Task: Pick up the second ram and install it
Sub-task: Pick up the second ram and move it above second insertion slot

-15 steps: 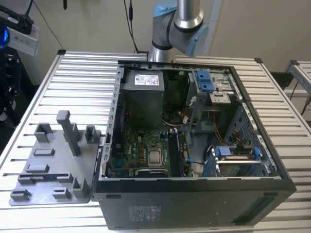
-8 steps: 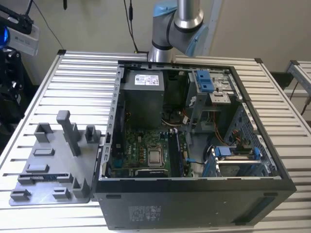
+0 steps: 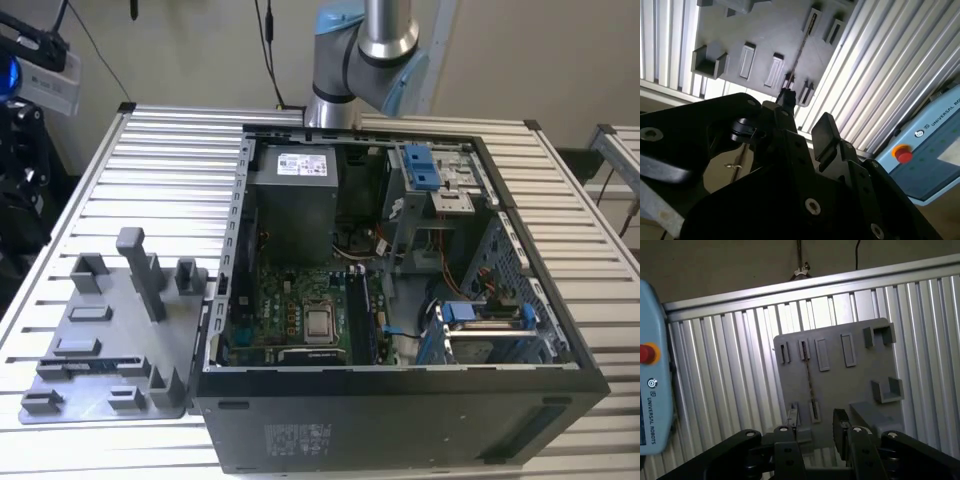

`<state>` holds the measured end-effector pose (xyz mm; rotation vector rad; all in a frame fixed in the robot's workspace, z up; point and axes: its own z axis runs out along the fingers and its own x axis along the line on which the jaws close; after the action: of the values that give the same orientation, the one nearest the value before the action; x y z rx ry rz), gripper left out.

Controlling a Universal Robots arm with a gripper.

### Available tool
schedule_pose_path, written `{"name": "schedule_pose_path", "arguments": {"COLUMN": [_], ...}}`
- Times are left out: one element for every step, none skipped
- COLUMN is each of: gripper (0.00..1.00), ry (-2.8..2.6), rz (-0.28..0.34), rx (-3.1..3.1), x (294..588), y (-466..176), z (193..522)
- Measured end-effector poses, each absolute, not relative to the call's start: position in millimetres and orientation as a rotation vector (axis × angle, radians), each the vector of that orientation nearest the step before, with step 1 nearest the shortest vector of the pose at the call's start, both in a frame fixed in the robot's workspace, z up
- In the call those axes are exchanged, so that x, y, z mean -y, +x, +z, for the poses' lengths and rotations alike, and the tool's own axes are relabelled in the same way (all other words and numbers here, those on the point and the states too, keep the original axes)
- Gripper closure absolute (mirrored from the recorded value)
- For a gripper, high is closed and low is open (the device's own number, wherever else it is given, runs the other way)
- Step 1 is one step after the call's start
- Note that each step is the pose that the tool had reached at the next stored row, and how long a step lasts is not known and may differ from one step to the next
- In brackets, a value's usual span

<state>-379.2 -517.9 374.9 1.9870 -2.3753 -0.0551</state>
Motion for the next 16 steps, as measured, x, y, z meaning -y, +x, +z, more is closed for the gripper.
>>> {"name": "schedule_pose_path", "arguments": {"gripper": [0.58, 0.58, 0.58, 0.58, 0.58, 0.58, 0.58, 0.58, 0.58, 0.58, 0.58, 0.58, 0.58, 0.58, 0.58, 0.58], "ry": [1.988, 1.989, 1.991, 1.993, 1.995, 1.998, 2.001, 2.005, 2.009, 2.014, 2.019, 2.021, 2.022, 2.023, 2.023, 2.023], "rz": [-0.054, -0.051, -0.047, -0.045, -0.045, -0.046, -0.05, -0.055, -0.06, -0.065, -0.068, -0.068, -0.068, -0.068, -0.068, -0.069], "rx": [2.376, 2.378, 2.38, 2.381, 2.381, 2.382, 2.382, 2.383, 2.383, 2.382, 2.38, 2.378, 2.377, 2.377, 2.376, 2.375], "x": [517.7, 517.6, 517.6, 517.5, 517.5, 517.5, 517.6, 517.6, 517.6, 517.5, 517.5, 517.4, 517.5, 517.5, 517.5, 517.5], "y": [-379.6, -380.1, -380.7, -381.4, -381.7, -382.3, -382.8, -383.2, -383.4, -383.5, -383.6, -383.5, -383.5, -383.5, -383.5, -383.5], "z": [373.7, 372.5, 371.3, 369.9, 368.4, 367.1, 365.8, 364.7, 363.7, 362.8, 362.2, 361.9, 361.4, 360.8, 360.3, 359.9]}}
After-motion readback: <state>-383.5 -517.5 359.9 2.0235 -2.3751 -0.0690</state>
